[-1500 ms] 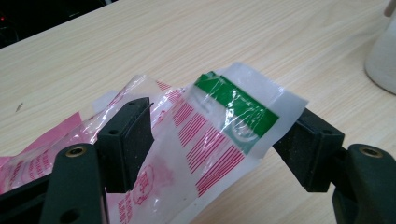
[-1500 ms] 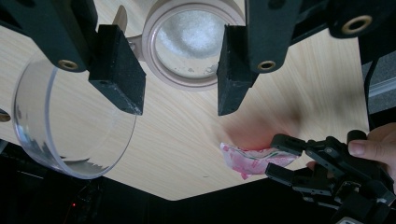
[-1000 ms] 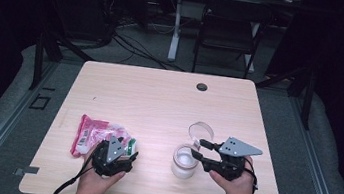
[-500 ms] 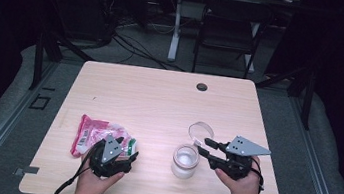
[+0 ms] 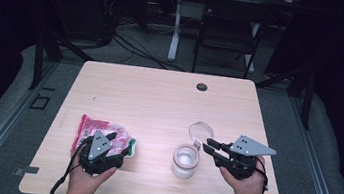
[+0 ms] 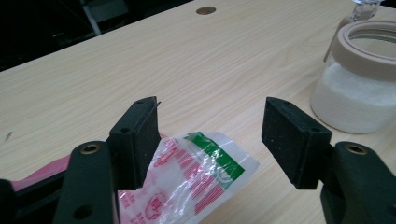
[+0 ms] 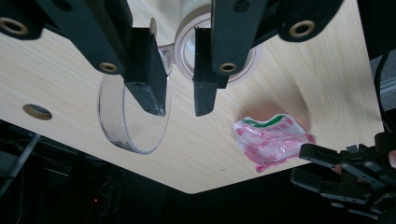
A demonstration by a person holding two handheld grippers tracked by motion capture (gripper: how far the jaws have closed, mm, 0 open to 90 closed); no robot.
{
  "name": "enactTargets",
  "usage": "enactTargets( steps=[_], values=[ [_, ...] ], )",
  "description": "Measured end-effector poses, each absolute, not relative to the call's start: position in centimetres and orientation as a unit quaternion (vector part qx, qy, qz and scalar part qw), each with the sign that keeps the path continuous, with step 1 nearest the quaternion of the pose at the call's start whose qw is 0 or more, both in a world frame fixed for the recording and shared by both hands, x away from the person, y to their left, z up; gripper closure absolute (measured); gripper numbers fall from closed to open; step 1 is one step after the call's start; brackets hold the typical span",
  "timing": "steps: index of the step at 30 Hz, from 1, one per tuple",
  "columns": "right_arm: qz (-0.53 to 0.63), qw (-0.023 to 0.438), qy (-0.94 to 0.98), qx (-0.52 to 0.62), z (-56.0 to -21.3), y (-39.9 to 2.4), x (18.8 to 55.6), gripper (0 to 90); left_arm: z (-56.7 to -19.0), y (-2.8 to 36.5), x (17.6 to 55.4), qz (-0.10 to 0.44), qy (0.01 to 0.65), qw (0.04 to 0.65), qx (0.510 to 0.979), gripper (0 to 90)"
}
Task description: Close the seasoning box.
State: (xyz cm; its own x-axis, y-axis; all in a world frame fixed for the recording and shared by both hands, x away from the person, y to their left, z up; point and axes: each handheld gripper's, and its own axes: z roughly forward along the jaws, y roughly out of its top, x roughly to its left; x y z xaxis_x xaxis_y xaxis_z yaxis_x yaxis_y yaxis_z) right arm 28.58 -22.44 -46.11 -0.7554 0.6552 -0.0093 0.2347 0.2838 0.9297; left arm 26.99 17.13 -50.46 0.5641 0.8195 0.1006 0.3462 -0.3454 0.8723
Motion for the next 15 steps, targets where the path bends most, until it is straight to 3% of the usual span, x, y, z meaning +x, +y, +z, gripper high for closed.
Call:
enactTargets(
  steps=[6,15],
  values=[
    [0.522,0.209,0.773,0.294,-46.0,-22.9,28.6,82.2,-50.8,18.1,27.3,0.273,0.391,0.432,0.766,46.9],
    [0.524,0.212,0.764,0.313,-46.1,-24.0,29.0,90.0,-51.4,18.8,27.6,0.279,0.402,0.427,0.76,48.8]
  ],
)
